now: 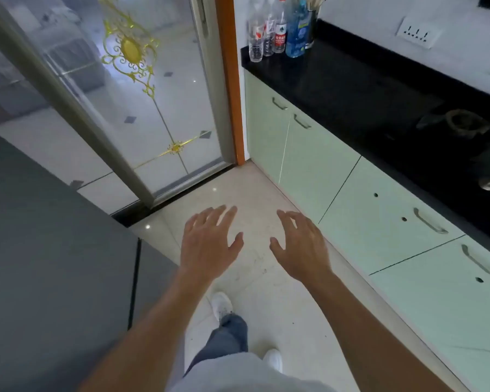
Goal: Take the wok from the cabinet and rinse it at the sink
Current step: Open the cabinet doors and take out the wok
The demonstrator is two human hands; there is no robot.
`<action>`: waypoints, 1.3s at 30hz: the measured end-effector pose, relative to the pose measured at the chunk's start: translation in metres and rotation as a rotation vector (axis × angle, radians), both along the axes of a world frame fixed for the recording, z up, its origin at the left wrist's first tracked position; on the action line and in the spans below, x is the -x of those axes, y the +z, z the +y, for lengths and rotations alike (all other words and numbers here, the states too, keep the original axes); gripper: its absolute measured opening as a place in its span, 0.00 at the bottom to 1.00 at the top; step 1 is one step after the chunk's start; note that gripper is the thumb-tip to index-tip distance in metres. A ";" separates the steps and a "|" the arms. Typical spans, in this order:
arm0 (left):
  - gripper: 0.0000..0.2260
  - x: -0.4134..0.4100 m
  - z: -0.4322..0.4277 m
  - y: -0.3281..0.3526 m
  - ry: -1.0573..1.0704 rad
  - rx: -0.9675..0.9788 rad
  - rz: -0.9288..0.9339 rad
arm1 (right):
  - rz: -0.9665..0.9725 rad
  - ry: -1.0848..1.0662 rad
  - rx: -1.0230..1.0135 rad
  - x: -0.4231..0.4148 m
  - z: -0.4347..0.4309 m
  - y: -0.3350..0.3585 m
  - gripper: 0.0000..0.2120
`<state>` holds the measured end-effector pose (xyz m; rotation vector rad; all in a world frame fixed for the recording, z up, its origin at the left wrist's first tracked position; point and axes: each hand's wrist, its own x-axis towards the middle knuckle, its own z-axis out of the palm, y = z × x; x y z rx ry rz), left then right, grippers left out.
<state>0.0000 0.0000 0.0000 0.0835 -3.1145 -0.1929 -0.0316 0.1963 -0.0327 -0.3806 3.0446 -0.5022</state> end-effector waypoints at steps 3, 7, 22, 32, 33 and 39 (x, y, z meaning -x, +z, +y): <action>0.26 0.024 -0.014 -0.010 0.003 -0.017 0.013 | -0.012 0.013 0.030 0.025 -0.016 -0.001 0.28; 0.27 0.068 -0.037 -0.023 -0.011 -0.030 0.009 | -0.021 0.027 -0.012 0.069 -0.045 -0.002 0.28; 0.25 0.266 -0.164 -0.010 -0.027 -0.047 0.025 | -0.081 -0.048 -0.063 0.256 -0.163 0.017 0.28; 0.25 0.367 -0.180 -0.034 -0.069 -0.084 0.006 | -0.173 -0.042 -0.107 0.354 -0.182 -0.002 0.29; 0.26 0.381 -0.180 -0.036 -0.077 -0.080 0.001 | -0.174 -0.045 -0.102 0.367 -0.183 -0.004 0.29; 0.25 0.478 -0.172 -0.040 -0.127 -0.060 -0.010 | -0.176 -0.076 -0.061 0.461 -0.176 -0.014 0.29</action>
